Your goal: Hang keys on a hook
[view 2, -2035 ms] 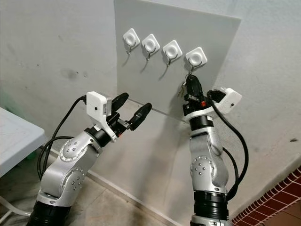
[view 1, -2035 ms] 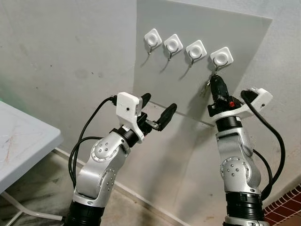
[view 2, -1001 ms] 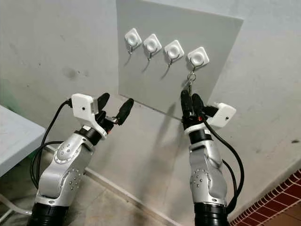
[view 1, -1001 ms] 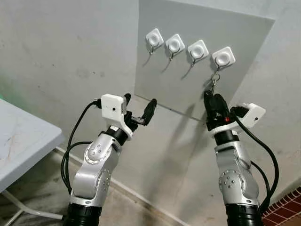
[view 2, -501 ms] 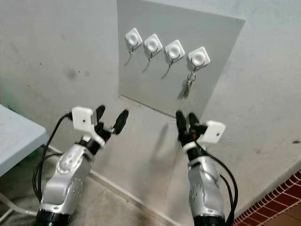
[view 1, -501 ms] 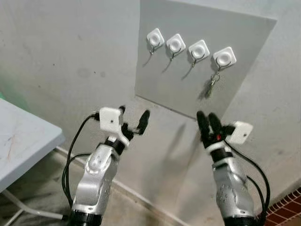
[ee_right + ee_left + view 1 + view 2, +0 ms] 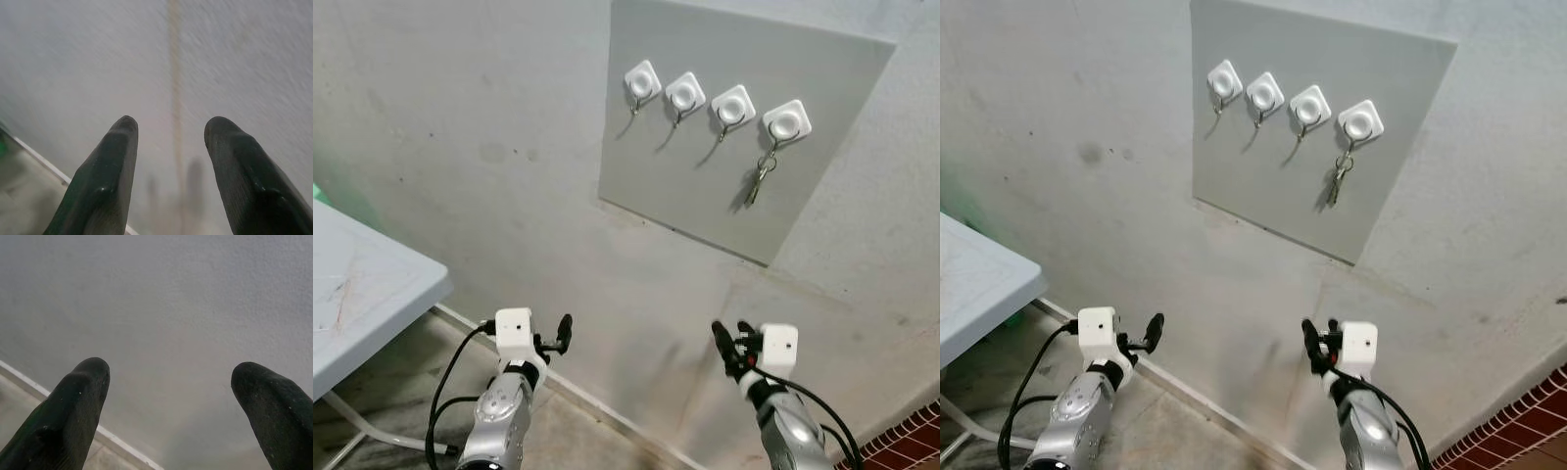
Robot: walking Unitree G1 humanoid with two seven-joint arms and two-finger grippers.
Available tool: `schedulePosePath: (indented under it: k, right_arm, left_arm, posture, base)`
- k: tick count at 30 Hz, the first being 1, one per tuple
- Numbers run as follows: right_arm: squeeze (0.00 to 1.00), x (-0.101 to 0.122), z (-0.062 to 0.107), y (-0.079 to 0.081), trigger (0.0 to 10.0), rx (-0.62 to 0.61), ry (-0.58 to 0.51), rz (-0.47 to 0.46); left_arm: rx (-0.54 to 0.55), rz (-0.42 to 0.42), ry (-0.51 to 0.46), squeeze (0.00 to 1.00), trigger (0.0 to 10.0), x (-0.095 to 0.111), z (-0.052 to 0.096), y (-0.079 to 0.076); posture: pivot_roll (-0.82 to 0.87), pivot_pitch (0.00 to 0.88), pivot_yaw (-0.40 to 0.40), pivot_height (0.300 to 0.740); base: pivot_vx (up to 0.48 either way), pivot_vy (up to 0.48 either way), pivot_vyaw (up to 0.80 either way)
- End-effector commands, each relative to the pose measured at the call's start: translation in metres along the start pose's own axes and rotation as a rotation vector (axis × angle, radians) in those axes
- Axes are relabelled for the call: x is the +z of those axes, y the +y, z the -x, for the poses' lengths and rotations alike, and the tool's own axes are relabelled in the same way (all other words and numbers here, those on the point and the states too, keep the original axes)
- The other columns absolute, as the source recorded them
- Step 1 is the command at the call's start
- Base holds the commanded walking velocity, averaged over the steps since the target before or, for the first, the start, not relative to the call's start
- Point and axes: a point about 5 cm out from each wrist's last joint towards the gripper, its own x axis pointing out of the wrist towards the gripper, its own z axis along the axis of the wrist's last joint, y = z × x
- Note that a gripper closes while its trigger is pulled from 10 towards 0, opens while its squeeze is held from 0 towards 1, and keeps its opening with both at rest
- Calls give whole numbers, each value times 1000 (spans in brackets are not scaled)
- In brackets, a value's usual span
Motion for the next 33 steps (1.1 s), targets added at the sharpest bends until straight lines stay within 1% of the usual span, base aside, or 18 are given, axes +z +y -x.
schedulePosePath:
  k: [1, 5, 8, 9, 10, 11, 12, 13, 14, 17, 19, 22, 23, 25, 26, 29, 31, 33]
  right_arm:
    - [0, 2, 0, -4, 10000, -19, -15, 5]
    - [0, -7, 3, -6, 10000, -25, 14, 24]
    - [0, -24, 9, -10, 10000, -45, 110, 46]
    - [0, -30, 12, -11, 10000, -51, 144, 58]
    - [0, -41, 19, -13, 10000, -59, 212, 69]
    - [0, -41, 19, -13, 10000, -59, 212, 69]
    - [0, -45, 21, -13, 10000, -62, 239, 69]
    - [0, -53, 26, -14, 10000, -72, 289, 74]
    - [0, -58, 29, -15, 10000, -73, 317, 77]
    - [0, -70, 38, -17, 10000, -92, 410, 103]
    - [0, -78, 45, -19, 10000, -109, 462, 96]
    - [0, -93, 60, -21, 10000, -123, 569, 127]
    - [0, -101, 70, -24, 10000, -146, 624, 125]
    - [0, -108, 80, -27, 10000, -170, 673, 118]
    - [0, -108, 80, -27, 10000, -170, 673, 118]
    - [0, -118, 96, -32, 10000, -208, 726, 101]
    - [0, -118, 96, -32, 10000, -208, 726, 101]
    - [0, -123, 106, -33, 10000, -226, 747, 84]
  left_arm:
    - [-18, -9, -38, 0, 10000, 7, -4, -5]
    - [-39, -22, -51, 0, 10000, 3, -5, -7]
    - [-42, -53, 16, 0, 10000, -11, -1, -4]
    - [-37, -64, 54, 0, 10000, -18, 1, -3]
    - [-36, -53, 129, 0, 10000, -32, 7, 1]
    - [-36, -53, 129, 0, 10000, -32, 7, 1]
    - [-39, -37, 159, 0, 10000, -38, 10, 2]
    - [-17, -35, 216, 0, 10000, -47, 15, 5]
    - [-17, -17, 239, 0, 10000, -52, 17, 5]
    - [-20, -49, 327, 0, 10000, -68, 27, 4]
    - [-12, -51, 392, 0, 10000, -79, 34, 5]
    - [13, -50, 498, 0, 10000, -98, 49, 8]
    - [34, -29, 537, 0, 10000, -105, 56, 10]
    - [52, -15, 558, 0, 10000, -110, 62, 13]
    - [52, -15, 558, 0, 10000, -110, 62, 13]
    - [71, -11, 584, 0, 10000, -116, 71, 17]
    - [71, -11, 584, 0, 10000, -116, 71, 17]
    - [88, -8, 604, 0, 10000, -121, 79, 25]
  posture:
    - [9, 0, -63, 740]
    - [7, 0, -59, 740]
    - [8, 0, -58, 740]
    - [10, 0, -57, 740]
    - [8, 0, -56, 740]
    - [8, 0, -56, 740]
    - [8, 0, -56, 740]
    - [8, 0, -56, 740]
    - [8, 0, -56, 740]
    - [4, 0, -50, 740]
    - [4, 0, -48, 740]
    - [-4, 0, -44, 740]
    - [-8, 0, -40, 740]
    - [-10, 0, -38, 740]
    - [-10, 0, -38, 740]
    - [-15, 0, -34, 740]
    - [-15, 0, -34, 740]
    - [-16, 0, -31, 740]
  base:
    - [0, 0, 0]
    - [0, 0, 0]
    - [0, 0, 0]
    - [0, 0, 0]
    - [0, 0, 0]
    - [0, 0, 0]
    - [0, 0, 0]
    - [0, 0, 0]
    - [0, 0, 0]
    - [0, 0, 0]
    - [0, 0, 0]
    - [0, 0, 0]
    - [0, 0, 0]
    - [0, 0, 0]
    - [0, 0, 0]
    - [0, 0, 0]
    - [0, 0, 0]
    - [0, 0, 0]
